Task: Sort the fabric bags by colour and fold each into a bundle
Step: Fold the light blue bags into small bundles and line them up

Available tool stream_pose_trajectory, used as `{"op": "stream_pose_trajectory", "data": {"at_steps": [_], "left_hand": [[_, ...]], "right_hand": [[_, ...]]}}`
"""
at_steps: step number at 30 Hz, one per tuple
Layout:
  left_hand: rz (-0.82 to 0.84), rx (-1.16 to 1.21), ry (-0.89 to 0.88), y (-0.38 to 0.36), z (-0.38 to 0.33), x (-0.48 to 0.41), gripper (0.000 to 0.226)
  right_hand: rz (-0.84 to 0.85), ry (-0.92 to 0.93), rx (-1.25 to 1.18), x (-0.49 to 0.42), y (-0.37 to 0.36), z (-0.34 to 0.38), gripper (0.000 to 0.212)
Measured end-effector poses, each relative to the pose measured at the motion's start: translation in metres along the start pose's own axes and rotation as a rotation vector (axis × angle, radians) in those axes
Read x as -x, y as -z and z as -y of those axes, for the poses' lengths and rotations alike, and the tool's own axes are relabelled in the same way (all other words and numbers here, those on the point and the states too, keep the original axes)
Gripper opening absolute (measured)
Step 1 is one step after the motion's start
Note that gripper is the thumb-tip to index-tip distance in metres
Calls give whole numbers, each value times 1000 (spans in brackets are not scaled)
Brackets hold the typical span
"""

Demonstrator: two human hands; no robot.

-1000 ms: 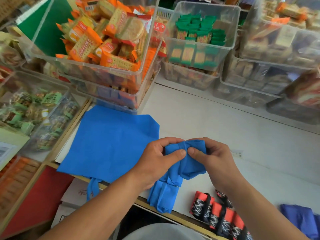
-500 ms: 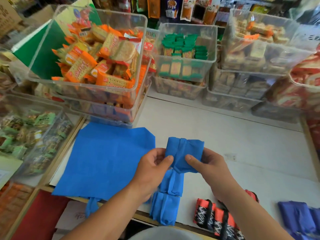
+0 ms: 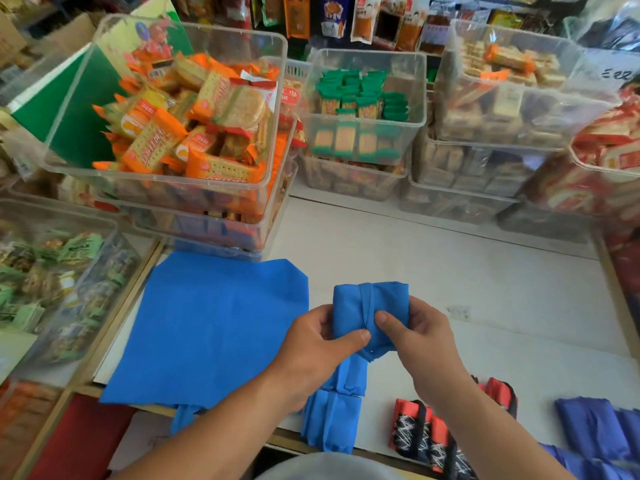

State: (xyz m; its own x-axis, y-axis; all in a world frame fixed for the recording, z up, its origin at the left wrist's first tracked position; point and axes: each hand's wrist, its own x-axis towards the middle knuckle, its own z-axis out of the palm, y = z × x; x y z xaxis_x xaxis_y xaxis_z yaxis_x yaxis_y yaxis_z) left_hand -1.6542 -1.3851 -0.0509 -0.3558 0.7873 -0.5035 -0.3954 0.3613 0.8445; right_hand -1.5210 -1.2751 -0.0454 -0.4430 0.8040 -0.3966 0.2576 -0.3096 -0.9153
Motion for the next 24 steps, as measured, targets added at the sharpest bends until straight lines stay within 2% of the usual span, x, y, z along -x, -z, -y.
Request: {"op": "stream_pose_trajectory", "data": {"at_steps": [8, 11, 15, 18, 21, 24], "left_hand": [[-115, 70, 19, -14, 0, 1, 34], [-129, -35, 12, -11, 3, -1, 33], [-83, -38, 91, 15, 15, -13, 36], [-124, -22, 140, 29, 29, -26, 32], [-153, -22, 182, 32, 42, -41, 26], [-277, -241, 186, 47, 66, -59, 25]], "right_hand": [[-48, -46, -107, -1, -6, -1, 12], [-18, -51, -73, 3, -6, -7, 11], [79, -196, -119, 3, 0, -25, 21], [76, -250, -33, -14, 4, -49, 23], [29, -283, -33, -35, 3, -74, 18], [-97, -292, 23, -60, -1, -96, 13]]}}
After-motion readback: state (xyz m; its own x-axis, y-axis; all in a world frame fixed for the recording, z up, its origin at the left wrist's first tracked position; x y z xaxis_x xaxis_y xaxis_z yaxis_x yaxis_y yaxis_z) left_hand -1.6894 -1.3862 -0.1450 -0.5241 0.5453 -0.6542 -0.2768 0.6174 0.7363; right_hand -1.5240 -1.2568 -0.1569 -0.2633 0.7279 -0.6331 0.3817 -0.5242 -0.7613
